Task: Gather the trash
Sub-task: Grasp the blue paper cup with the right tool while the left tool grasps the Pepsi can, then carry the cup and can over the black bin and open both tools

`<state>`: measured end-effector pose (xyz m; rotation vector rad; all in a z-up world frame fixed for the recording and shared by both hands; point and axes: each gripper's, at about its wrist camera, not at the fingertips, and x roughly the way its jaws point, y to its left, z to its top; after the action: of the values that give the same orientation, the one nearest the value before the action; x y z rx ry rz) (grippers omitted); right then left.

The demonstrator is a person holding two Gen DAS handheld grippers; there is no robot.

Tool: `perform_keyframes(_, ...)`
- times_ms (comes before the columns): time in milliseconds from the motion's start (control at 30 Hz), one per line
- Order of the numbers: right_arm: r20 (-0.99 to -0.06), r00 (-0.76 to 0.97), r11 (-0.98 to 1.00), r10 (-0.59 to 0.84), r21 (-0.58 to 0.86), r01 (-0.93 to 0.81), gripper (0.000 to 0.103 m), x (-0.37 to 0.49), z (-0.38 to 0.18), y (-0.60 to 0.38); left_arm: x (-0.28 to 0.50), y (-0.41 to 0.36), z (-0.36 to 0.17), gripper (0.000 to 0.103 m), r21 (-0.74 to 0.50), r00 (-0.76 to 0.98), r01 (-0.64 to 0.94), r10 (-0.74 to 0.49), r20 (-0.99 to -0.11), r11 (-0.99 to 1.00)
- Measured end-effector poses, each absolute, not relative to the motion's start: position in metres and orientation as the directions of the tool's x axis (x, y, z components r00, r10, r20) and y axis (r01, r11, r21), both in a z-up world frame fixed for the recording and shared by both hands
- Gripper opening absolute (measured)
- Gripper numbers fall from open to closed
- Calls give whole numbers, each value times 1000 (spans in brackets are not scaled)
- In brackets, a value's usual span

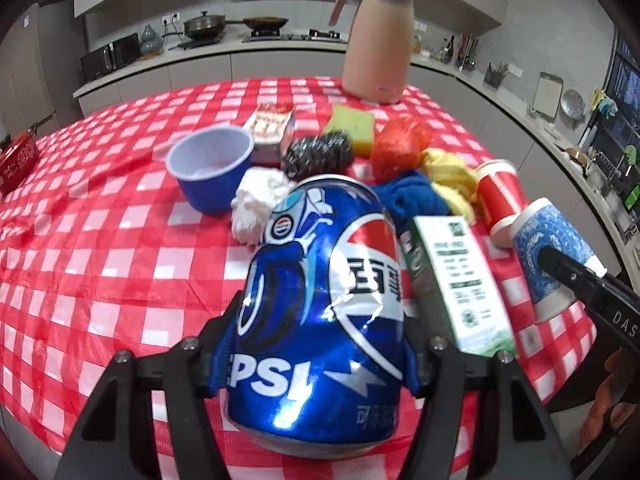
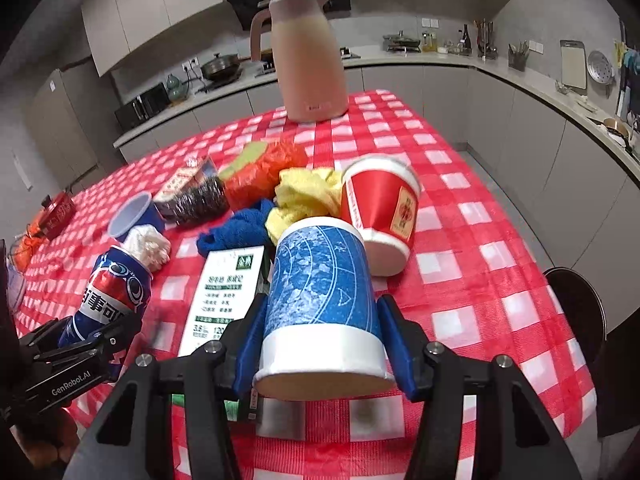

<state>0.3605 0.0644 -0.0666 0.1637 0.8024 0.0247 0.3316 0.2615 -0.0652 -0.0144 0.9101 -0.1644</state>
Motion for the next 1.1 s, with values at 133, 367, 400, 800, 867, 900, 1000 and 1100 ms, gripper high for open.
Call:
perform_keyframes(133, -688, 722, 986, 69, 157, 56, 57, 347, -51, 52, 328, 248, -50, 66, -95, 620, 169, -181, -763, 981)
perform_keyframes(367, -654, 756, 980, 30, 167, 105, 57, 328, -32, 2, 315, 195, -32, 65, -106, 637, 238, -237, -733, 965)
perform_keyframes(400, -652, 757, 979, 28, 171, 111, 57, 325, -31, -7, 313, 183, -30, 65, -107, 636, 249, -246, -731, 963)
perform_keyframes(800, -663, 748, 979, -6, 148, 139, 57, 293, -57, -224, 288, -34, -41, 65, -173, 613, 300, -328, -719, 938)
perform_keyframes(867, -685, 729, 982, -7, 135, 136, 57, 291, -67, -271, 288, -78, -47, 65, -188, 597, 316, -349, -723, 930)
perform_keyframes(900, -695, 719, 984, -22, 112, 138, 57, 290, -71, -291, 290, -95, -51, 65, -194, 588, 323, -357, -725, 926)
perform_keyframes(1000, -724, 689, 984, -34, 95, 149, 57, 289, -86, -340, 297, -143, -68, 65, -227, 547, 339, -388, -742, 913)
perform_keyframes(1100, -749, 663, 983, -26, 101, 153, 57, 289, -105, -377, 301, -179, -86, 65, -221, 523, 349, -385, -761, 911)
